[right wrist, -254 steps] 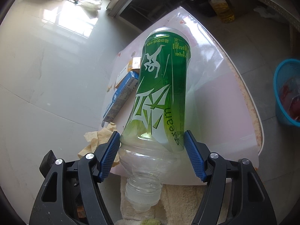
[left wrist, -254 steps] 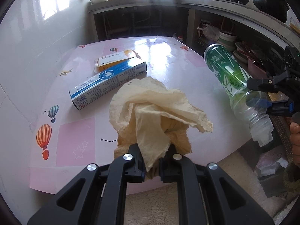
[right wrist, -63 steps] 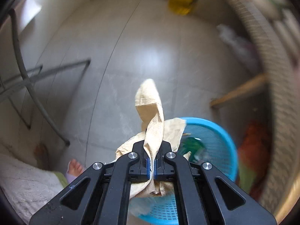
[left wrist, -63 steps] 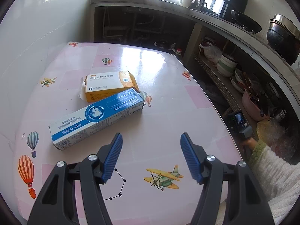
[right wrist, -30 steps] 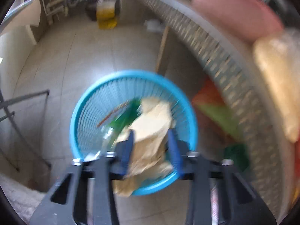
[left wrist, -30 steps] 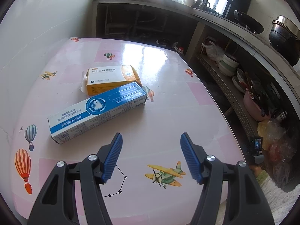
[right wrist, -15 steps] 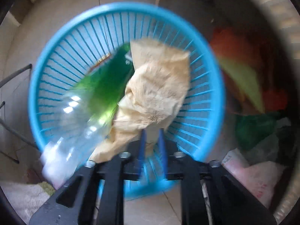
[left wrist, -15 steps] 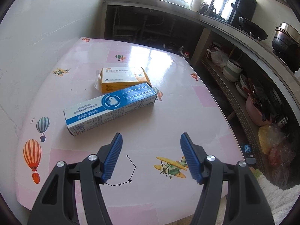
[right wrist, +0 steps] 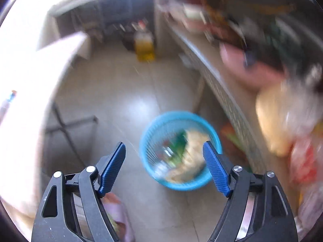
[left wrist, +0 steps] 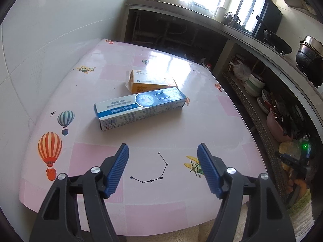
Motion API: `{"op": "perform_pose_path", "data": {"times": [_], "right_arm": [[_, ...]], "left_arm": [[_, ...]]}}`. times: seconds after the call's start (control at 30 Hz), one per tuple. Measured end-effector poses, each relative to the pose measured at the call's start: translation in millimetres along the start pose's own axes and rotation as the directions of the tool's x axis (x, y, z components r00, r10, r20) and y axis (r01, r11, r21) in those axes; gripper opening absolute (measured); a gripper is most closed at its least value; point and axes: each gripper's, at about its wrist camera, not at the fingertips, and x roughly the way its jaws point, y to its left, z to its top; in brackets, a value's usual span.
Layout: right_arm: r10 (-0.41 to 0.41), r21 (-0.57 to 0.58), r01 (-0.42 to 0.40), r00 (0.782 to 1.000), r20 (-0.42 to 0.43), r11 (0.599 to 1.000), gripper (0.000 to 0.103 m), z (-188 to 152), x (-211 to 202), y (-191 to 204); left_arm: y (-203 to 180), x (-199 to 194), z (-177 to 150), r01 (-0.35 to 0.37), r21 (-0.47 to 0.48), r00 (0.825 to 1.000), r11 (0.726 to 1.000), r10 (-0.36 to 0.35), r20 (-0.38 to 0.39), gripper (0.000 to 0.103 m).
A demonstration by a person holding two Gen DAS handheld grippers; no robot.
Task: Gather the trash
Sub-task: 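Return the left tool to the table while the right tool drops leftover towel into the basket, then return the right tool to the table and close it on the blue toothpaste box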
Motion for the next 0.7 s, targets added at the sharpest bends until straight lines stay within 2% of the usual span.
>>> {"op": "perform_pose_path", "data": {"times": [0.1,0.2,0.27,0.37,0.47,0.57,0.63,0.7], "right_arm": [[0.124,-0.040,-0.121,0.987,0.102,0.992,0.082,26.4,-44.2,39.1],[0.268,-0.072,-0.261,0.956,0.117,0.963,0.083,44.5,-66.5,76.7],[0.378,-0.069,-0.374,0.923,0.074,0.925,0.083,50.8,-67.5,104.3],[0.518,-0.043,-0.518,0.855,-0.004,0.854,0.083,51.7,-58.7,151.9],[0.595,-0.001,-0.596,0.802,-0.053,0.803,0.083,43.4,-48.9,187.0],[0.643,0.022,-0.645,0.759,-0.101,0.764,0.083,37.1,-48.6,211.6],[0.652,0.027,-0.655,0.747,-0.131,0.756,0.083,34.7,-51.9,218.8],[0.641,0.019,-0.646,0.753,-0.152,0.763,0.083,33.5,-59.3,224.0]], "left_arm": [[13.1,-0.8,2.5,-0.001,-0.021,1.000,1.000,0.001,0.017,0.068],[29.5,5.9,16.3,-0.010,-0.059,0.999,0.998,0.012,0.046,0.068],[43.5,16.5,31.7,-0.030,-0.093,0.997,0.995,0.037,0.068,0.068],[69.8,43.5,60.9,-0.080,-0.149,0.994,0.986,0.090,0.064,0.067],[94.1,78.9,84.4,-0.136,-0.181,0.990,0.974,0.140,0.008,0.053],[111.5,112.4,92.1,-0.185,-0.178,0.981,0.967,0.171,-0.090,0.039],[112.4,125.0,88.3,-0.172,-0.160,0.979,0.972,0.150,-0.141,0.034],[105.6,126.0,78.9,-0.116,-0.142,0.980,0.983,0.091,-0.175,0.033]]}}
